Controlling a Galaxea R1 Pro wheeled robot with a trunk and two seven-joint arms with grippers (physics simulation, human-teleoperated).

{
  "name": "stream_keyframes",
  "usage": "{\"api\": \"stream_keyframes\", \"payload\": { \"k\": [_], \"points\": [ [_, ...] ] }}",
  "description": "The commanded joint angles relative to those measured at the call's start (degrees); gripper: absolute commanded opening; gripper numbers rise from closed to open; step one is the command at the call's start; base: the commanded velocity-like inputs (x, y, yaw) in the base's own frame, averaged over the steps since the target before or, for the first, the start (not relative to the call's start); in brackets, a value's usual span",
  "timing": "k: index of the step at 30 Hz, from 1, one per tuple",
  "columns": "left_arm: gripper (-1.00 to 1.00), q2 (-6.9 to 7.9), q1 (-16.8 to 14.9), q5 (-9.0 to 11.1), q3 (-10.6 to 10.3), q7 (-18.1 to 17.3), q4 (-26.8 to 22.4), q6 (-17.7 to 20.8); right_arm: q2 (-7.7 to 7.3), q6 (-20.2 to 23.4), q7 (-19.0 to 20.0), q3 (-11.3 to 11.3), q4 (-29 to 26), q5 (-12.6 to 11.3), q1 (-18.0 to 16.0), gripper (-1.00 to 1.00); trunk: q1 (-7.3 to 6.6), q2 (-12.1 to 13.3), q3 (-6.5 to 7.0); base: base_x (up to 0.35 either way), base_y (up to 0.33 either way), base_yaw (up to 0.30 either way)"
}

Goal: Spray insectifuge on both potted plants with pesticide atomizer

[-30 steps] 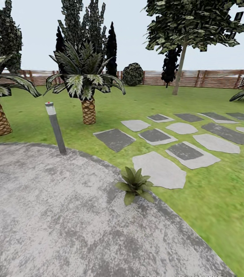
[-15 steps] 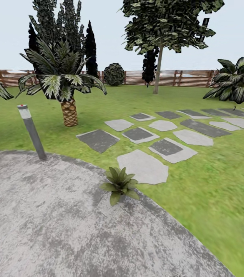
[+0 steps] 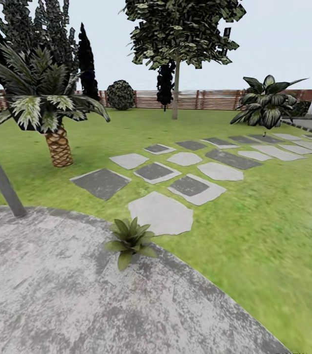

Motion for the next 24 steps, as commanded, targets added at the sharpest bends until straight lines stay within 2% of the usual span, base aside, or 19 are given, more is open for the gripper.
{"api": "stream_keyframes", "payload": {
  "k": [1,24],
  "points": [
    [1.00,0.00,-0.01,0.15,0.13,-0.03,0.01,-0.17,0.01,-0.18,0.10,-0.09,0.07,0.00,-0.06,1.00,0.01,-0.02,-0.05,0.224,-0.182,-0.300],
    [1.00,0.00,-0.01,0.08,0.06,-0.03,0.02,-0.17,-0.08,-0.12,0.24,-0.31,0.00,-0.09,-0.06,1.00,0.01,-0.02,-0.05,0.232,-0.193,-0.300]
  ]
}}
